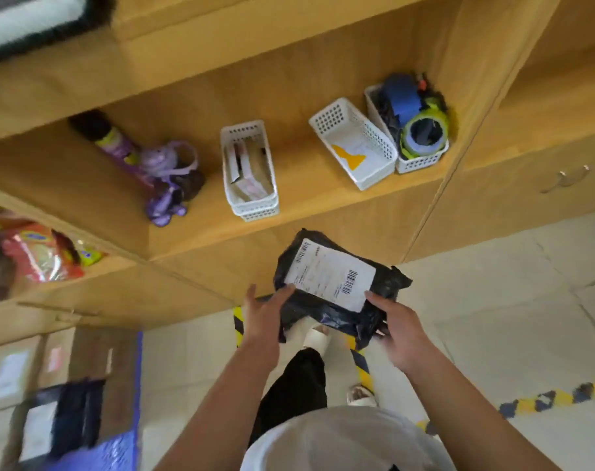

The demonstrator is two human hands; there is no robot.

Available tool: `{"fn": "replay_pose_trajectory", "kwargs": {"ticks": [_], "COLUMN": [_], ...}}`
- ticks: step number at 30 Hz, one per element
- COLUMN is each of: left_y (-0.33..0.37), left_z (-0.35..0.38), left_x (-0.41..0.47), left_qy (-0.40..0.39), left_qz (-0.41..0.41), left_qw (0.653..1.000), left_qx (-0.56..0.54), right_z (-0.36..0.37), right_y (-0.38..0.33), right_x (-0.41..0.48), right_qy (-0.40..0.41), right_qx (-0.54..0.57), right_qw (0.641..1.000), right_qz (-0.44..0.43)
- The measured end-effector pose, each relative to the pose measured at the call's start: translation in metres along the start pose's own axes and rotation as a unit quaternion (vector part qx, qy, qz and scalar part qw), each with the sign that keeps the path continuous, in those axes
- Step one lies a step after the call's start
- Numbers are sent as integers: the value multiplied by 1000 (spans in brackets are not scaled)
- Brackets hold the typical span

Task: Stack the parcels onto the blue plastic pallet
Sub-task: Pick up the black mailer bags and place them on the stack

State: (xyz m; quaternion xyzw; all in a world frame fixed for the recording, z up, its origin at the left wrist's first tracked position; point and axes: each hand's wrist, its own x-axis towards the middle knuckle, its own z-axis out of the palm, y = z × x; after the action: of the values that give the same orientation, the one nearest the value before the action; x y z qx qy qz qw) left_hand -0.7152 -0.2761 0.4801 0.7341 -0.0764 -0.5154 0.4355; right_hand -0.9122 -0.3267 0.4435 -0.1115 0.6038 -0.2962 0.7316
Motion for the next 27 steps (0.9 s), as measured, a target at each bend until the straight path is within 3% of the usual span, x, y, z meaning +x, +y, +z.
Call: {"fn": "replay_pose_trajectory", "kwargs": {"ticks": [2, 5, 14, 23, 27], "left_y": [-15, -45, -95, -167, -212], "left_z": [-23, -59, -187, -366, -461], "left_x": [-21, -50, -103, -154, -179], "left_qy": [1, 29, 125, 174, 214], "left_qz": [-67, -96, -33, 17, 33], "left_qw": [993, 979, 908, 855, 850], "left_qx": [-100, -180, -398, -488, -480], "right_z": [11, 38, 126, 225, 263], "right_y": [16, 48, 139, 279, 356], "right_x": [-7, -24, -89, -171, -198], "right_qy": [-57, -120, -259, -355, -337], "right_qx": [-7, -37, -223, -352, -430], "right_qw": [998, 989, 931, 856, 830], "right_qz": [33, 81, 132, 133, 115]}}
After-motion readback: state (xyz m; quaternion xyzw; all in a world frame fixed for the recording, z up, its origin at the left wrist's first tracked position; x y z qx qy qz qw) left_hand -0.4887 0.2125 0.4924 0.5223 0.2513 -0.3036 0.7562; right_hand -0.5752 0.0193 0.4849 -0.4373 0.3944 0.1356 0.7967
